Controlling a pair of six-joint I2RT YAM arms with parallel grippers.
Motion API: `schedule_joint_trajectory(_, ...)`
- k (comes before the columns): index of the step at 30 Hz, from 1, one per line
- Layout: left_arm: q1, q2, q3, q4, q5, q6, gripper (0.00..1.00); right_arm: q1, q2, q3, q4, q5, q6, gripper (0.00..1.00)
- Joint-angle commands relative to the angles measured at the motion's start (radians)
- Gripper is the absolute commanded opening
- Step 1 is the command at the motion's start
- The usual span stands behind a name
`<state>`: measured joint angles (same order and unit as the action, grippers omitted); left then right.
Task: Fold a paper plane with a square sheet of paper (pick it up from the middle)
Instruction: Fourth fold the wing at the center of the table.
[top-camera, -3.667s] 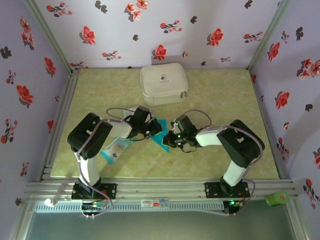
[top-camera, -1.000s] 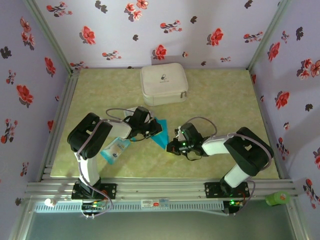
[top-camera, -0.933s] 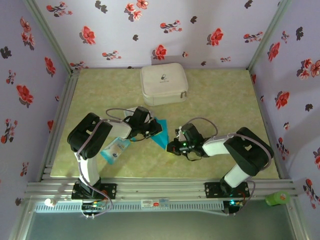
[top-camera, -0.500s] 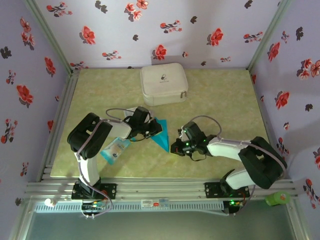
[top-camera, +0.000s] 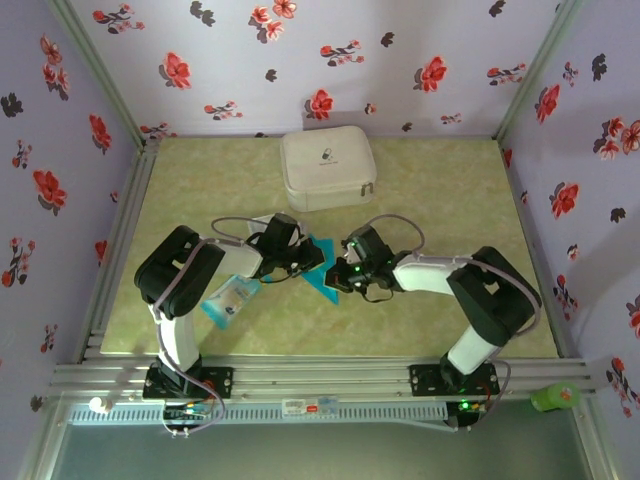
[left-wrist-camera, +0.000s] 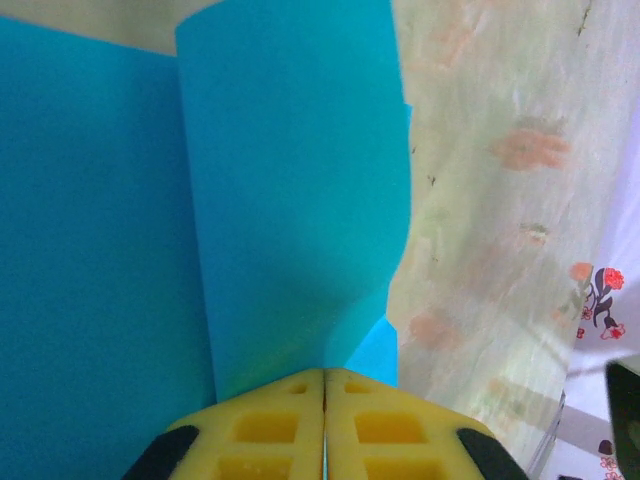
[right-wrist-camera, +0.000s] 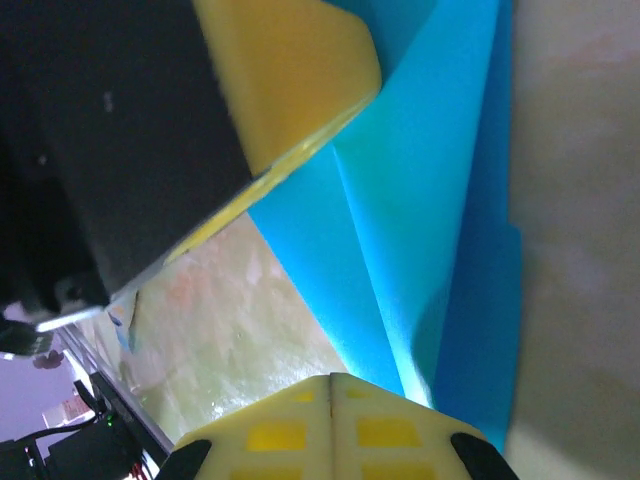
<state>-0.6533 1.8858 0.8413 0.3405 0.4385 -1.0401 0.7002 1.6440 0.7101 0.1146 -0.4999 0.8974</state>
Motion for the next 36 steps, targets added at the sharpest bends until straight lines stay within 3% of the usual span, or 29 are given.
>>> schedule_joint_trajectory(1,0.014,0.031,-0.036,-0.093,-0.052,0.009,0.09,-0.006,0.038,0.041,0.062,0.003,0.034,0.02)
schedule_joint_trajectory(12,0.013,0.021,-0.028,-0.105,-0.051,0.018,0.09,-0.031,0.099,-0.027,0.015,0.055,0.02,0.0)
schedule_joint_trajectory(18,0.014,-0.008,-0.024,-0.116,-0.05,0.025,0.1,-0.043,0.089,-0.093,0.034,0.017,0.005,0.0)
schedule_joint_trajectory(27,0.004,-0.159,-0.049,-0.084,-0.037,0.022,0.23,-0.063,0.091,-0.103,-0.008,-0.08,-0.099,0.0)
schedule_joint_trajectory(36,-0.085,-0.174,-0.055,-0.126,-0.028,0.019,0.15,-0.092,0.077,-0.092,-0.052,-0.111,-0.159,0.0)
